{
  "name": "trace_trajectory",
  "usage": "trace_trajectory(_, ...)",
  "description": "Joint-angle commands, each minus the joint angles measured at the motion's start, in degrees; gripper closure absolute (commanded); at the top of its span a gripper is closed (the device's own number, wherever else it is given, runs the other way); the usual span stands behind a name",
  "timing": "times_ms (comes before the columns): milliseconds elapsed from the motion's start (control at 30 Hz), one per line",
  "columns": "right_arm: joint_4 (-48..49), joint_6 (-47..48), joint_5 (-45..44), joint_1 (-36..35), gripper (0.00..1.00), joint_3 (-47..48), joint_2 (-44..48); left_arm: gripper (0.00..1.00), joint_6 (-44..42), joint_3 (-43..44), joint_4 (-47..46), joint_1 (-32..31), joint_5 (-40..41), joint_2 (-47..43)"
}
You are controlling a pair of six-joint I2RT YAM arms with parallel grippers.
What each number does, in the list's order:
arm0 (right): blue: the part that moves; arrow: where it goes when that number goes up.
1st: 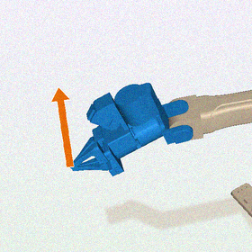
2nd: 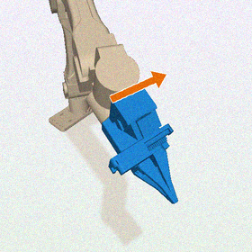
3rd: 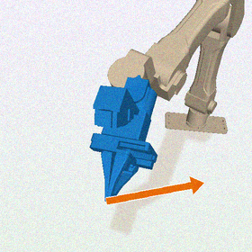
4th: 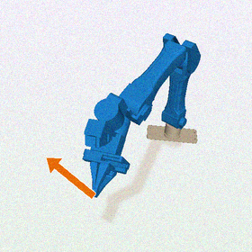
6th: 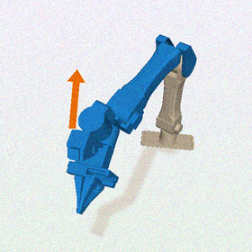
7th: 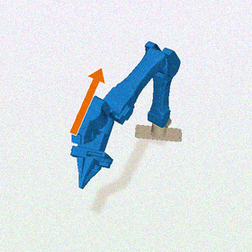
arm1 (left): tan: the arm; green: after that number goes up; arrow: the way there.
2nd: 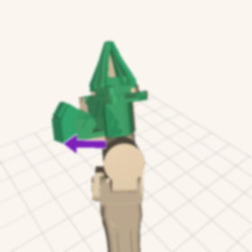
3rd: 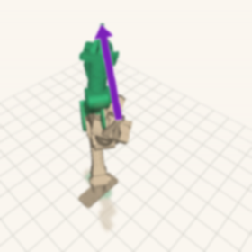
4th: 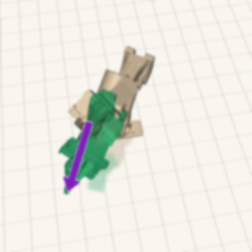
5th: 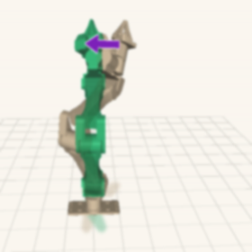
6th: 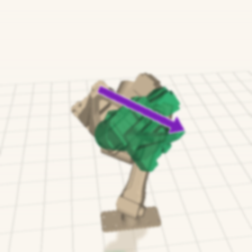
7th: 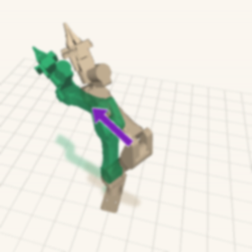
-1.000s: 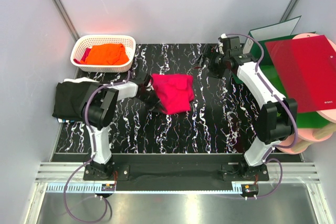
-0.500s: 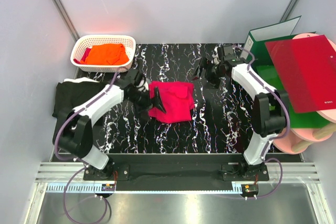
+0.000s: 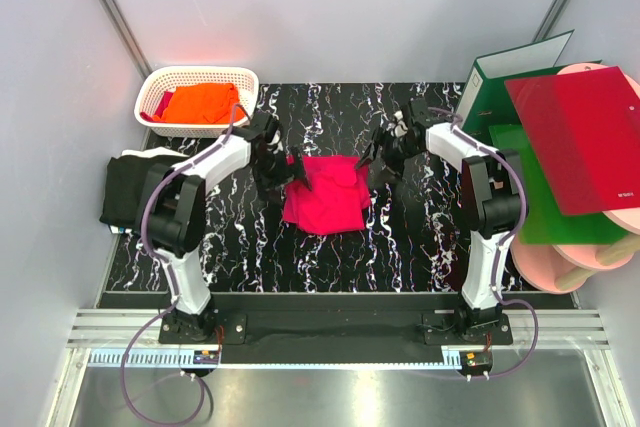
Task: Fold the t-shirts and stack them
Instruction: Smooth out wrinkles on the folded tshirt
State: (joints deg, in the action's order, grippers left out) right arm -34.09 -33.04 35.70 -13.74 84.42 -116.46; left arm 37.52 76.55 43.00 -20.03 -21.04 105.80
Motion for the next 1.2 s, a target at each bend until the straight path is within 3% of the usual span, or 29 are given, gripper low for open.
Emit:
trace_trajectory(0, 2.4, -2.1, 3.0, -0.7, 0.25, 5.4, 1.1, 0.06, -0.4, 7.8, -2.8, 0.5, 1.4, 2.0)
trace_trajectory(300, 2.6, -4.4, 5.5, -2.1, 0.29, 7.7, -1.8, 0.09, 0.2, 12.8, -2.7, 1.3, -0.3, 7.0)
trace_trajectory(567, 2.5, -7.4, 10.5, -3.6, 0.40, 9.7, -5.3, 0.12, 0.8, 13.4, -4.9, 1.5, -0.1, 9.3)
trace_trajectory(633, 2.5, -7.9, 11.3, -4.0, 0.46, 10.4, -6.3, 0.32, 1.3, 13.6, -5.7, 1.6, -0.9, 9.8)
trace_trajectory(667, 2.5, -8.0, 11.7, -4.0, 0.62, 10.6, -7.0, 0.55, 1.5, 13.5, -6.3, 1.6, -1.1, 10.0)
trace_trajectory(700, 2.6, -8.1, 11.9, -4.2, 0.72, 10.8, -7.2, 0.97, 1.9, 13.9, -6.4, 1.6, -1.1, 10.4)
trace_trajectory(733, 2.5, -8.3, 12.2, -4.3, 0.85, 11.0, -7.4, 1.00, 2.3, 14.1, -6.4, 1.6, -1.2, 10.5)
trace_trajectory(800, 2.5, -8.5, 12.2, -4.3, 1.00, 11.0, -6.8, 1.00, 2.2, 14.4, -6.4, 1.6, -1.7, 10.2)
trace_trajectory(1167, 2.9, -7.1, 9.0, -4.4, 1.00, 10.0, 2.1, 1.00, 2.6, 14.2, -6.4, 3.6, -3.7, 1.8)
